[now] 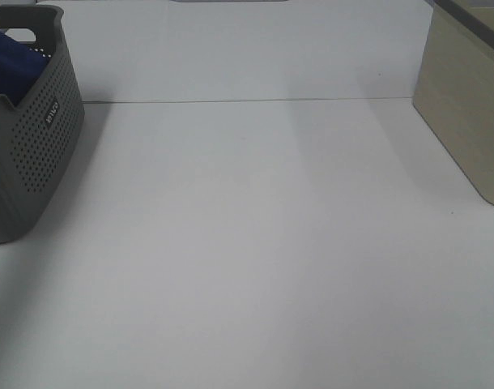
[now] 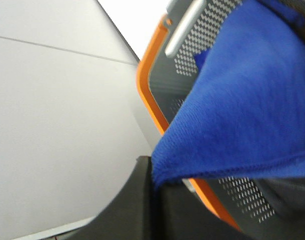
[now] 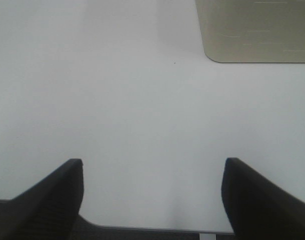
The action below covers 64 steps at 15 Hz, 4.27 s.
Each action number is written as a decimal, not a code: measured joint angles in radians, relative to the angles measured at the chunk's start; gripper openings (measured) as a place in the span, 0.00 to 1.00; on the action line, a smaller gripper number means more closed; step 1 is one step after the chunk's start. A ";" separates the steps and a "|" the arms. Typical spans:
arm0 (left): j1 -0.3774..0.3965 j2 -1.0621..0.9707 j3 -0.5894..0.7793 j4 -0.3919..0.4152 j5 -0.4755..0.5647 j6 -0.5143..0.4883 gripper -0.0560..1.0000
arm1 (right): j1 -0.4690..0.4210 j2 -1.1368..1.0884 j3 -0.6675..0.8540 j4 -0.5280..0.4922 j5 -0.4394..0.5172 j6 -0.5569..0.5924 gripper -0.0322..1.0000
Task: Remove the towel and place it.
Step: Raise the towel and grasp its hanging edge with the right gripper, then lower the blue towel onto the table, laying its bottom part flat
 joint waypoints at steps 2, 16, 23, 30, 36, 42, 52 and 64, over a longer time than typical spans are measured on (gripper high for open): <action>0.000 -0.068 0.000 -0.116 -0.094 -0.014 0.05 | 0.000 0.000 0.000 0.013 -0.001 -0.004 0.76; -0.193 -0.167 -0.001 -0.969 -0.101 0.841 0.05 | 0.000 0.507 -0.013 0.953 -0.165 -1.015 0.76; -0.380 -0.163 -0.001 -0.923 -0.176 0.900 0.05 | 0.000 1.171 -0.128 1.432 0.033 -1.722 0.76; -0.473 -0.113 -0.001 -0.901 -0.238 0.905 0.05 | 0.255 1.679 -0.475 1.537 0.090 -1.842 0.76; -0.512 -0.111 -0.001 -0.897 -0.261 0.907 0.05 | 0.378 1.754 -0.613 1.533 0.073 -1.835 0.76; -0.512 -0.111 -0.001 -0.898 -0.247 0.900 0.05 | 0.387 1.761 -0.638 1.516 -0.069 -1.836 0.76; -0.512 -0.091 -0.001 -0.857 -0.285 0.898 0.05 | 0.458 1.761 -0.638 1.364 -0.014 -1.838 0.75; -0.512 -0.091 -0.001 -0.785 -0.300 0.827 0.05 | 0.458 1.761 -0.638 1.389 -0.061 -1.756 0.05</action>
